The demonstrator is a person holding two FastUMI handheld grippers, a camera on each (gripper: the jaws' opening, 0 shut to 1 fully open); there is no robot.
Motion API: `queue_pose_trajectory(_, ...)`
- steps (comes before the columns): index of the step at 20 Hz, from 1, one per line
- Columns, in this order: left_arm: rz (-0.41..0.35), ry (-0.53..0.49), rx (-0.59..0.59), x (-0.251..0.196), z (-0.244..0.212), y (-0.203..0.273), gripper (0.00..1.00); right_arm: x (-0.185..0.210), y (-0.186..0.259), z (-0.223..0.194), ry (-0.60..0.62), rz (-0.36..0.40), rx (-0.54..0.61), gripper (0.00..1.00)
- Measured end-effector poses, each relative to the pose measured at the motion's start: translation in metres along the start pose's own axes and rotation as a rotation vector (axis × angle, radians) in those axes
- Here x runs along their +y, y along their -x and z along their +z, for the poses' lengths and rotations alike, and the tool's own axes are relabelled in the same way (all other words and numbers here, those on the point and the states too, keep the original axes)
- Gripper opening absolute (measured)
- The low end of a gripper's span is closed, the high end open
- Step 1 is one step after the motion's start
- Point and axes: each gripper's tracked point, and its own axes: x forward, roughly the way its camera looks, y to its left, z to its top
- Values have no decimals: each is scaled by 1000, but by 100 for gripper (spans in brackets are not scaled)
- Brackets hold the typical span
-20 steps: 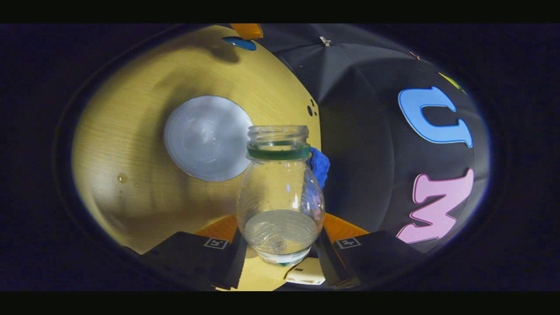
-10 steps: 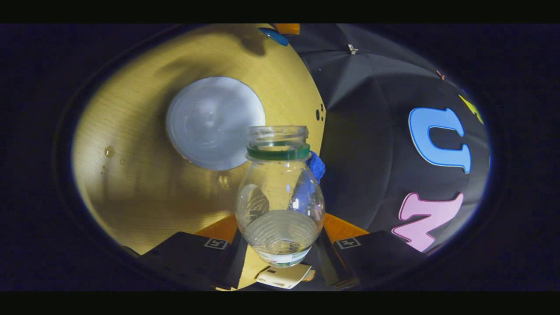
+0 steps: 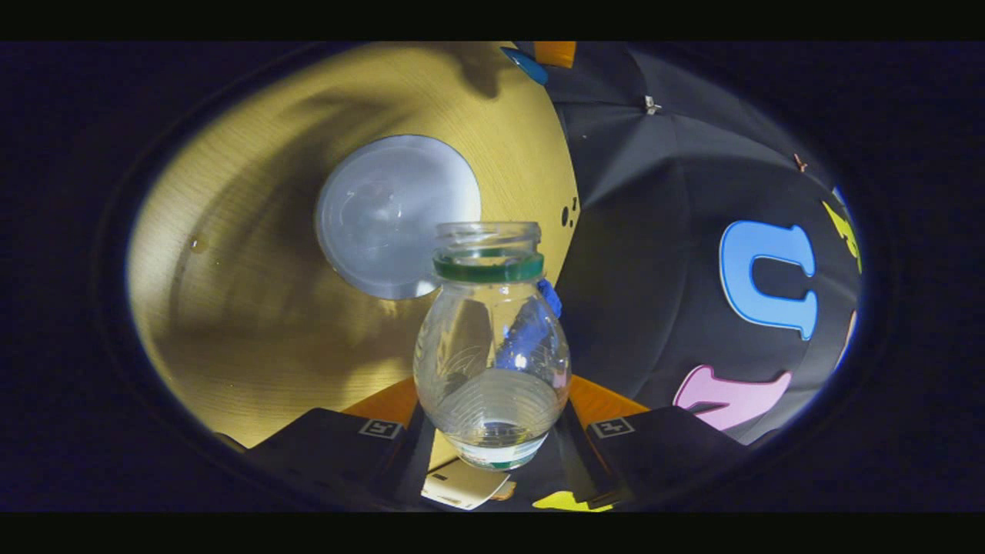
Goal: Open the teacup lid with one hand, grasp the water bottle and pour water into the teacup with the other hand; after pouring, place the water bottle on the coaster and then close the teacup lid.
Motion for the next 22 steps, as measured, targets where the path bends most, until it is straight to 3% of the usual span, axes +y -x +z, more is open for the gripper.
queue_pose_trajectory(1,2,4,-2,0,0,1,22,1,0,0,2,4,-3,70)
queue_pose_trajectory(2,4,6,-5,0,1,2,27,1,-1,2,5,6,-5,73)
queue_pose_trajectory(7,5,3,-9,0,1,9,26,1,-2,0,39,9,1,73)
queue_pose_trajectory(8,6,3,-8,0,0,9,22,1,-2,-1,41,8,4,73)
queue_pose_trajectory(9,7,5,-7,1,-1,11,26,0,-3,-3,44,8,9,73)
queue_pose_trajectory(12,12,8,-3,2,-4,13,22,-1,-4,-4,65,6,12,73)
queue_pose_trajectory(15,14,9,-3,3,-6,15,27,-2,-5,-5,82,6,8,73)
queue_pose_trajectory(16,16,8,-4,4,-5,16,22,-2,-6,-7,83,6,13,73)
queue_pose_trajectory(17,15,7,-4,4,-5,16,27,-2,-6,-8,87,7,16,73)
queue_pose_trajectory(20,17,3,1,6,-9,15,27,-5,-8,-7,114,0,7,77)
queue_pose_trajectory(22,16,9,0,6,-8,16,27,-6,-10,-6,123,1,3,73)
